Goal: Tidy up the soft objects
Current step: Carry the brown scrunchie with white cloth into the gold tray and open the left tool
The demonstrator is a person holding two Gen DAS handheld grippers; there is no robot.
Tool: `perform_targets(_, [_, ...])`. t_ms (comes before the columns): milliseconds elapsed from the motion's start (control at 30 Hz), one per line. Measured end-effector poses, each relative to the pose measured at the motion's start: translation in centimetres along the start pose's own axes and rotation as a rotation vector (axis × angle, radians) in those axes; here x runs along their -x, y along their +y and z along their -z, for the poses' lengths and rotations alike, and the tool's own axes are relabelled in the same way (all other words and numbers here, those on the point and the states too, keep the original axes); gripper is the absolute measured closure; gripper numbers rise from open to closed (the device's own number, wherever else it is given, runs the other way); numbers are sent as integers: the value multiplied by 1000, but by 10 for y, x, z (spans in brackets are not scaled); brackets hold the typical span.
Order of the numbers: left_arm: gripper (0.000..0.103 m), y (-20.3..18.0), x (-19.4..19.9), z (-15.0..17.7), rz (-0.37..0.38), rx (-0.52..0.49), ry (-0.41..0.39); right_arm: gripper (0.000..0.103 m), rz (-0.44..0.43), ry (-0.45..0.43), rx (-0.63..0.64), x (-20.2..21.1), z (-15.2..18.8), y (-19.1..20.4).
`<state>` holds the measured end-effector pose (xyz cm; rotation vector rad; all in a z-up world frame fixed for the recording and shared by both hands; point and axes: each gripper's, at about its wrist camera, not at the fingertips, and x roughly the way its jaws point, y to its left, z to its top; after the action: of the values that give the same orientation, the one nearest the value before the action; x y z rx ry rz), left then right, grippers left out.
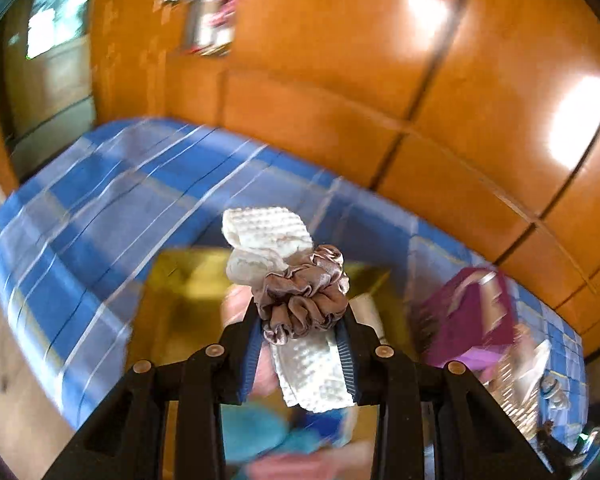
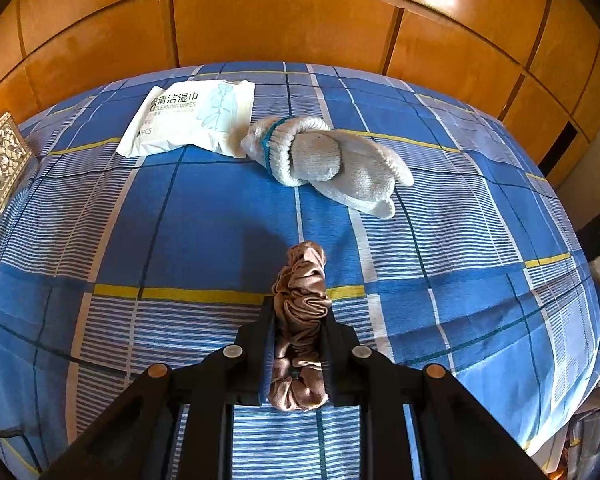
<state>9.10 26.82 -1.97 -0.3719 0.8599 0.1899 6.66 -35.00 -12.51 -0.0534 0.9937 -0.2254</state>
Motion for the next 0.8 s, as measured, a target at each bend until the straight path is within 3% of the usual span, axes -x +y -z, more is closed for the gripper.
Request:
perform_targets(267, [68,78,-9,49,-94,116,61,85,41,8,-6,1,0,7])
perform_targets(567, [61,73,-42,42,-137,43,101,86,73,21,-29,2,1,10])
perform_targets(800, [34,66,-64,17,-185,27,76,86,95,23,-39,2,0,13])
